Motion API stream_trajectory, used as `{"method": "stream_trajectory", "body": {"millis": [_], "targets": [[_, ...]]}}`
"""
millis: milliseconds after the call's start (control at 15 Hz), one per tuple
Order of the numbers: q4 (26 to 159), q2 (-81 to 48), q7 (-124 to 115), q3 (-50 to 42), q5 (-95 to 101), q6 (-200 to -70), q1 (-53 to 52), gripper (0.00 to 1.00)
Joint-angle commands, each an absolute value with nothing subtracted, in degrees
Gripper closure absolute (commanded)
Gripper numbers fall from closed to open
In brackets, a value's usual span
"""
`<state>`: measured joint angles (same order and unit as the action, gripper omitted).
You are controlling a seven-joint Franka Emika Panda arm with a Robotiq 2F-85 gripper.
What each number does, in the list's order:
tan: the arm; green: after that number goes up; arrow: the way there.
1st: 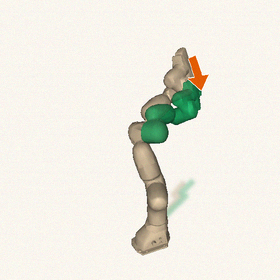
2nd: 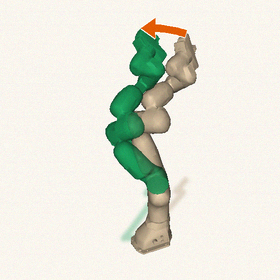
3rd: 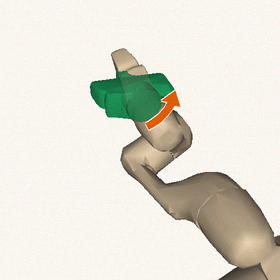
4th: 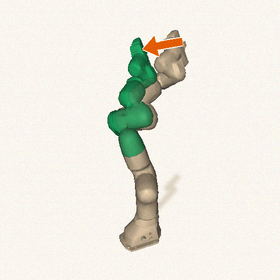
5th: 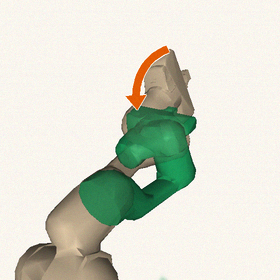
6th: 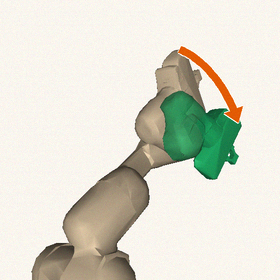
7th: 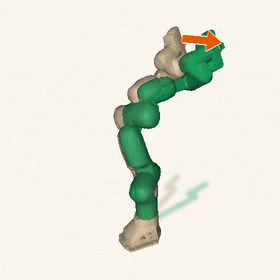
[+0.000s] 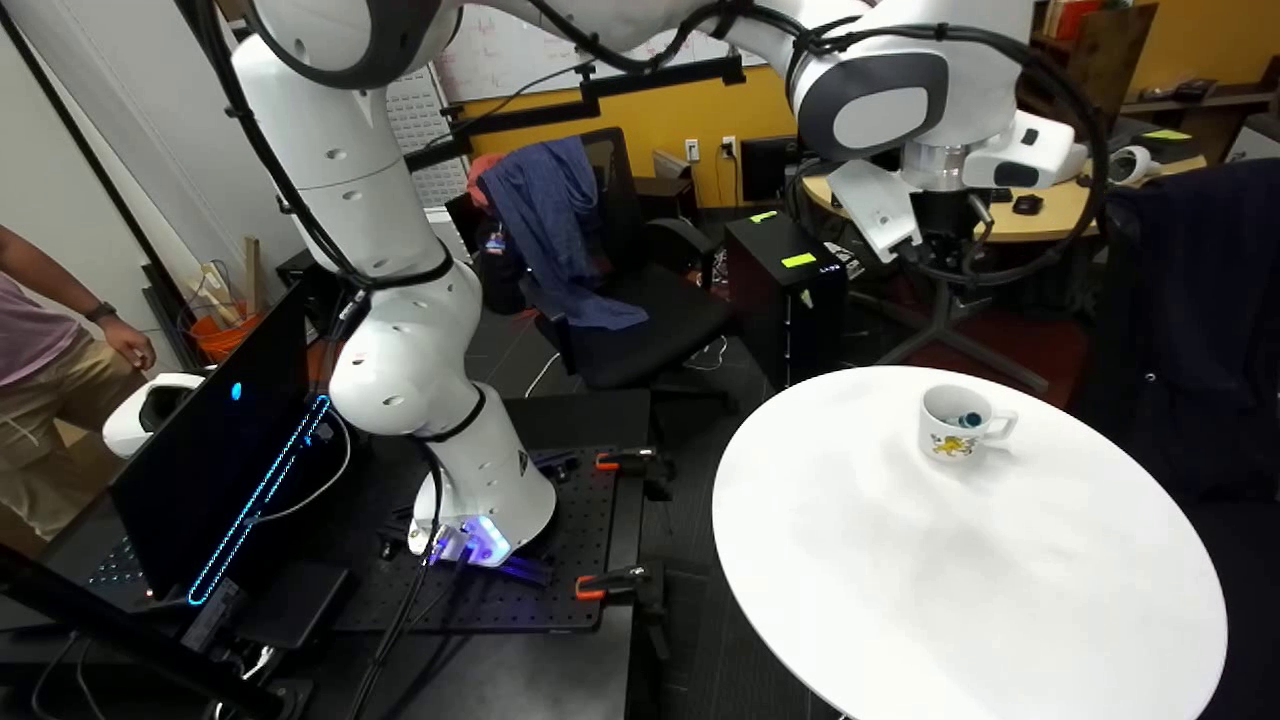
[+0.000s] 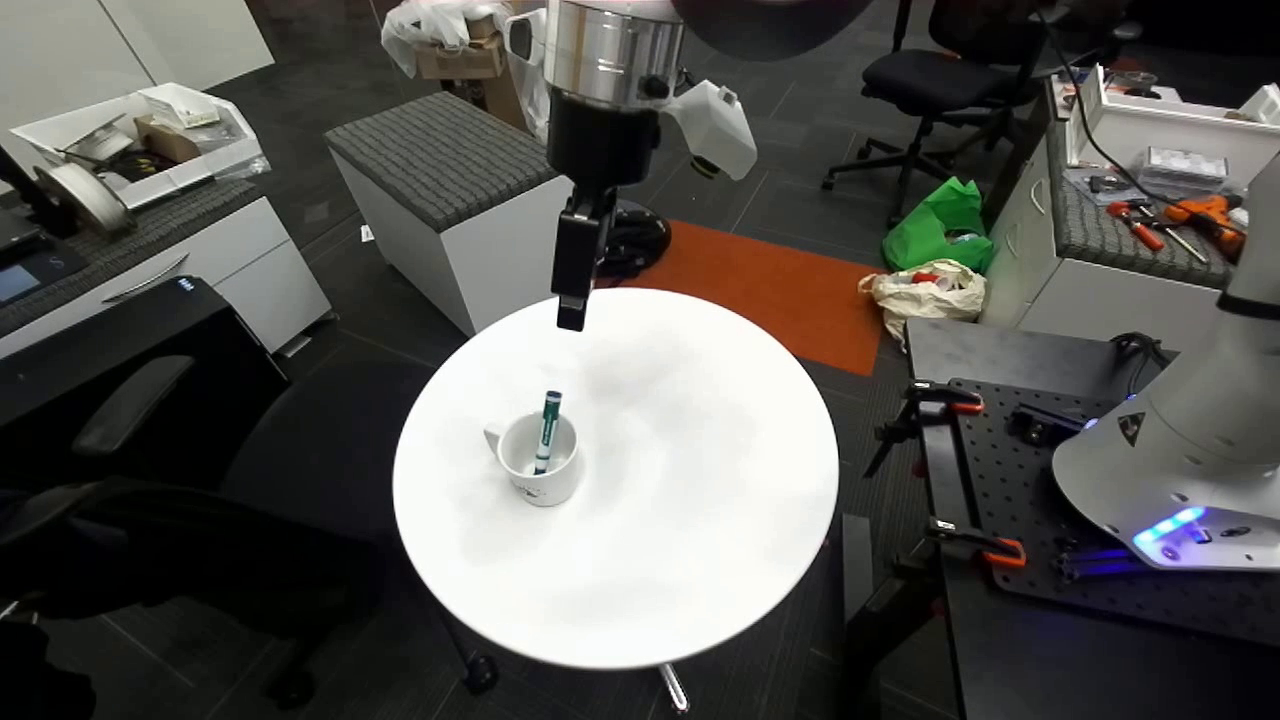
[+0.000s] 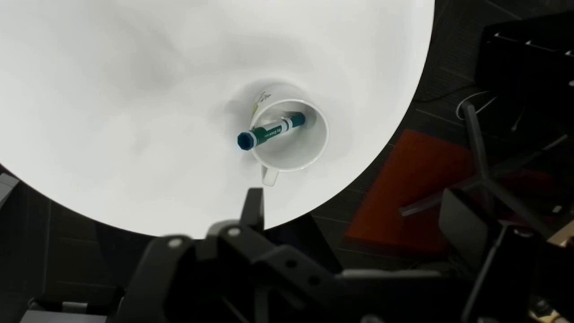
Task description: Take the marker out of the white mug
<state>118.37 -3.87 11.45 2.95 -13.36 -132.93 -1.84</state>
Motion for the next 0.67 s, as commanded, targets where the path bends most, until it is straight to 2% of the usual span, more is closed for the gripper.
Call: {"method": "stream_trajectory", "body": {"millis": [0, 600], "targets": [[117.67, -5.81, 15.4, 2.66, -17.38, -133.3, -0.62, 0.0], [114.83, -12.59, 23.5, 3.26, -23.11, -133.16, 2.48, 0.0]]}}
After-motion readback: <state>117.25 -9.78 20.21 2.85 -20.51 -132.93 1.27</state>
